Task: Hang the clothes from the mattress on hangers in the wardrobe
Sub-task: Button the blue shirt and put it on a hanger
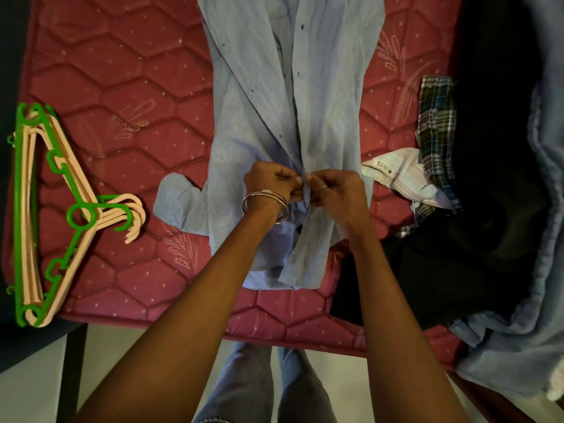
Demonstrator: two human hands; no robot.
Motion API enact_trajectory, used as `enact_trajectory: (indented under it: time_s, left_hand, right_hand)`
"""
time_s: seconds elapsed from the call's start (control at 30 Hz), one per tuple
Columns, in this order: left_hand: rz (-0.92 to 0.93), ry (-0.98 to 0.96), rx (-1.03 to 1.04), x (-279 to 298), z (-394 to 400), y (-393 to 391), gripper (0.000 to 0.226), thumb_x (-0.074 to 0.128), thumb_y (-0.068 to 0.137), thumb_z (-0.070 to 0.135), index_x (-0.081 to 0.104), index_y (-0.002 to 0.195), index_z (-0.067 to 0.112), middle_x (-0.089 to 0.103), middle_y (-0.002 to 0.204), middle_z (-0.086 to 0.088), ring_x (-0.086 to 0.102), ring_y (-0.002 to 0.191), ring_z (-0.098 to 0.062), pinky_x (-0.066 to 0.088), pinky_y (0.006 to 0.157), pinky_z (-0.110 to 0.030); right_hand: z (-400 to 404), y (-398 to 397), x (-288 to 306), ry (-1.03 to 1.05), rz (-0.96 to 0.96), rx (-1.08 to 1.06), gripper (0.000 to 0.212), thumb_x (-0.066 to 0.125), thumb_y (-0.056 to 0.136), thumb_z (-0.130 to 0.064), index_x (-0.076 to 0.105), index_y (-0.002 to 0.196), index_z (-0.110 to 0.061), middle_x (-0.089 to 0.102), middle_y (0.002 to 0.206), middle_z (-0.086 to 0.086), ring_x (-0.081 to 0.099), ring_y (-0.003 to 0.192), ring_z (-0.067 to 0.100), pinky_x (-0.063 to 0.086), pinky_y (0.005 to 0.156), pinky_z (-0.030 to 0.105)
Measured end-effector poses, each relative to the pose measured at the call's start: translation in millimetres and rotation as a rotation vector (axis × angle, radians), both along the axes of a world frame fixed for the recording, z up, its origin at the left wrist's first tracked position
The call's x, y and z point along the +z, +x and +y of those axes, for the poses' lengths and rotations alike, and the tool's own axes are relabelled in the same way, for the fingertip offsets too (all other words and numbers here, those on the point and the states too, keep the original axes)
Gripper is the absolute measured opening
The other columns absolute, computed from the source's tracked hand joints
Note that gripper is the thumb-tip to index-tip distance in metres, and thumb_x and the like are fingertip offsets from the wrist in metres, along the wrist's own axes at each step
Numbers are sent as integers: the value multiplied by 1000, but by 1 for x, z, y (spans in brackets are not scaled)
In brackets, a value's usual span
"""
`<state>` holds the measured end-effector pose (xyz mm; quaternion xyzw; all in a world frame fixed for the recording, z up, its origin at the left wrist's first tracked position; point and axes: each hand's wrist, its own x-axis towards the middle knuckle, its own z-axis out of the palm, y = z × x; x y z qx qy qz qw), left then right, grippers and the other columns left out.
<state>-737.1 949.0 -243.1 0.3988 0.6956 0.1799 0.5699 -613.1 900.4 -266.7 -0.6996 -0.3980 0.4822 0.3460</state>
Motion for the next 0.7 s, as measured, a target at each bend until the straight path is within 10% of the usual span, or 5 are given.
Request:
enact_trajectory:
  time_s: [0.2, 0.37, 0.7]
  left_hand:
    - [91, 19, -19, -3, 10, -5, 23, 73, 80, 31, 73, 69, 11, 72, 71, -13, 70, 65, -28, 60, 67, -43]
    - [40, -3, -8, 3, 8, -3, 5, 77, 77, 22, 74, 77, 18, 73, 75, -8, 71, 70, -22, 60, 73, -38]
    - [22, 12, -13, 3, 8, -5, 5, 79, 75, 16, 74, 78, 16, 71, 71, -7, 70, 67, -22, 60, 72, -37]
  right_hand:
    - [7, -8, 11, 118, -156, 119, 11, 65, 87, -5, 74, 92, -4, 73, 80, 8, 70, 71, 19, 59, 72, 34]
    - [2, -22, 7, 319, -561, 152, 11, 64, 79, -4, 74, 82, -2, 70, 71, 13, 64, 61, 24, 40, 59, 20]
    - [-8, -28, 8, 354, -555, -11, 9, 70, 77, -5, 75, 84, -3, 70, 75, 11, 63, 65, 21, 35, 64, 9]
